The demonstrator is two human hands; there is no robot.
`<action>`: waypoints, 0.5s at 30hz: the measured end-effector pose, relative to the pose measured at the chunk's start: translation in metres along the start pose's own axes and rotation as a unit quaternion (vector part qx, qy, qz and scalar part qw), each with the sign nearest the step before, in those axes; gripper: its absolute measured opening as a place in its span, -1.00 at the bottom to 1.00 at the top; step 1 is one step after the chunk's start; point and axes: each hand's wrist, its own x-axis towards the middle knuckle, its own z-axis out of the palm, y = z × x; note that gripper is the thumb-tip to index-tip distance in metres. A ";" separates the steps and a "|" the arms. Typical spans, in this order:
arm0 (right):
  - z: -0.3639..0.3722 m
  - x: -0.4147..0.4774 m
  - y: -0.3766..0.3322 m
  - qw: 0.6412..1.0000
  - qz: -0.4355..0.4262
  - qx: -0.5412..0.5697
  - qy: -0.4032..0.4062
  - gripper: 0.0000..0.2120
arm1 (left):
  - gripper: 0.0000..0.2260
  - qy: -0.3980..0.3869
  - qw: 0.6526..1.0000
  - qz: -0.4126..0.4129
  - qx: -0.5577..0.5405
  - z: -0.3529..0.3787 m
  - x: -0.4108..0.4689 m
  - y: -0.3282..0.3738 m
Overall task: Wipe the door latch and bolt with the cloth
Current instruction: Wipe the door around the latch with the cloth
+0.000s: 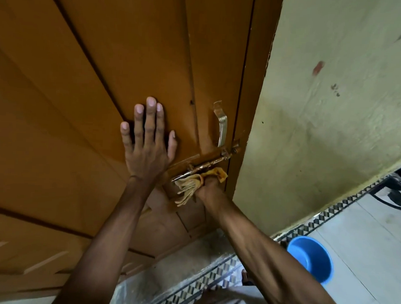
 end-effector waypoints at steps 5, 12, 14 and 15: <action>0.029 -0.107 -0.029 1.000 0.021 -0.010 0.015 -0.68 | -0.31 0.005 1.000 0.004 -0.002 0.002 -0.001 0.001; 0.022 -0.108 -0.033 0.997 0.013 -0.067 0.035 -0.70 | -0.29 0.010 1.000 0.001 -0.009 0.003 -0.001 0.002; 0.023 -0.084 -0.037 0.993 0.020 -0.110 0.036 -0.65 | -0.29 0.009 1.000 -0.001 -0.011 0.002 -0.001 0.002; 0.023 -0.078 -0.043 0.989 0.013 -0.142 0.047 -0.62 | -0.29 0.010 1.000 0.000 -0.011 0.002 -0.001 0.002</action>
